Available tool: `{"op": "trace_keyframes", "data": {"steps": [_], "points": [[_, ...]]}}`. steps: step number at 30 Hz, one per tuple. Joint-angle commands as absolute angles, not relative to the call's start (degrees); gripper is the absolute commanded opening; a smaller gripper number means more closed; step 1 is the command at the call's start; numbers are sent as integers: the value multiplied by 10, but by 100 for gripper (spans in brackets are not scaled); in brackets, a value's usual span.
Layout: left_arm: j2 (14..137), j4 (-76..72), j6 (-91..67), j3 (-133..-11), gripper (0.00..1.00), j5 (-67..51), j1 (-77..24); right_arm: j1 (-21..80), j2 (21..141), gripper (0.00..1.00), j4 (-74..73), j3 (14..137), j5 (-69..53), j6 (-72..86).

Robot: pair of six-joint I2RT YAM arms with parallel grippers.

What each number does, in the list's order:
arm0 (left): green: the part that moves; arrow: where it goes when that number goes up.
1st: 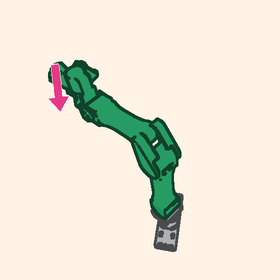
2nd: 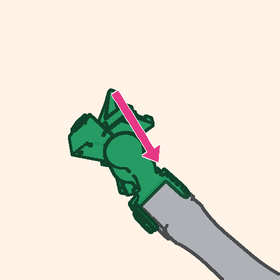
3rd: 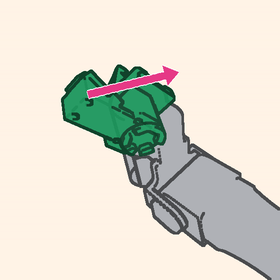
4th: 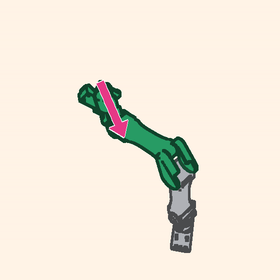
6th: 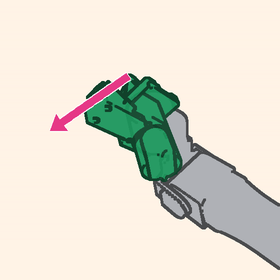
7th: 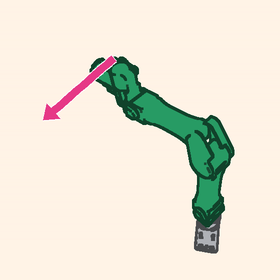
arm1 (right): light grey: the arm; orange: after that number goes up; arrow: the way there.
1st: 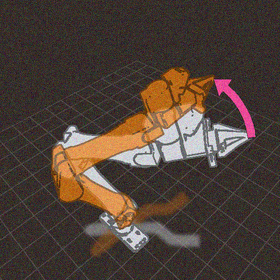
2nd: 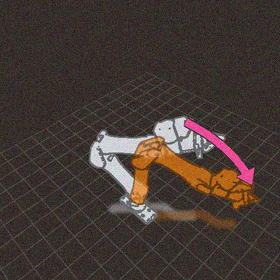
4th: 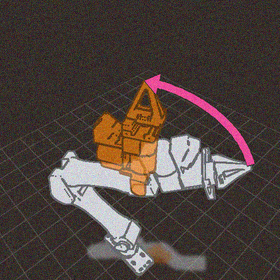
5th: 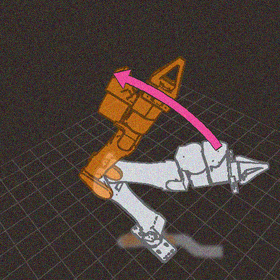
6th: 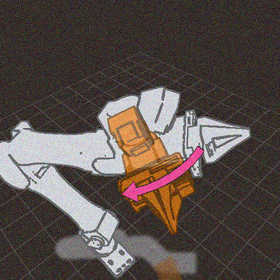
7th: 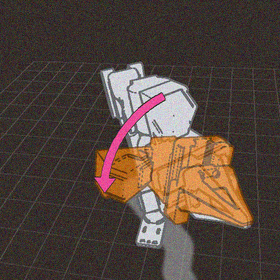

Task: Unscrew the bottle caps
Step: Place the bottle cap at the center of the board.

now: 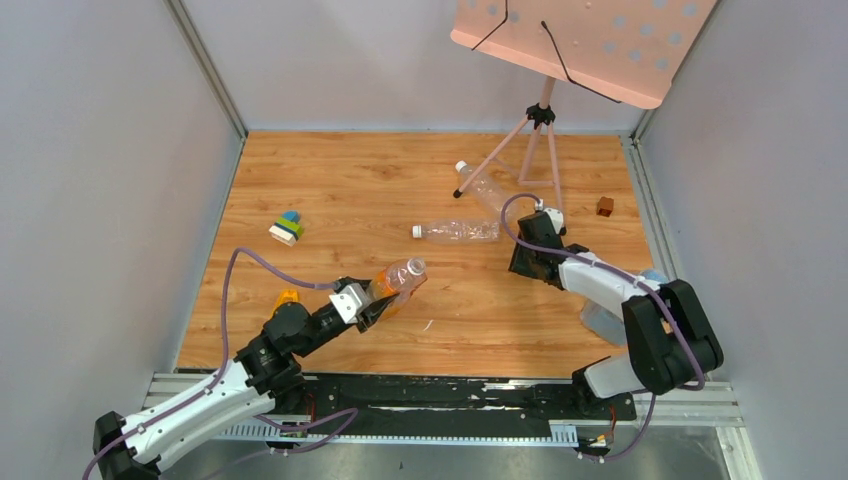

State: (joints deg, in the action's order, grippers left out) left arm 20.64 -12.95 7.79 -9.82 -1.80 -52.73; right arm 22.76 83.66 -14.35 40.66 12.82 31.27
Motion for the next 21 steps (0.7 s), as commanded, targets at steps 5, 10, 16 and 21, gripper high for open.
{"op": "trace_keyframes", "data": {"steps": [5,10,16,21], "points": [[212,-121,93,-143,2,-2,-525,227,792,14,-159,392,84,311],[204,-108,98,-148,2,-2,-525,228,814,17,-152,398,63,297],[205,-100,105,-156,2,-2,-526,230,819,38,-167,412,133,321],[214,-112,97,-156,3,-2,-525,230,782,57,-167,411,160,319]]}}
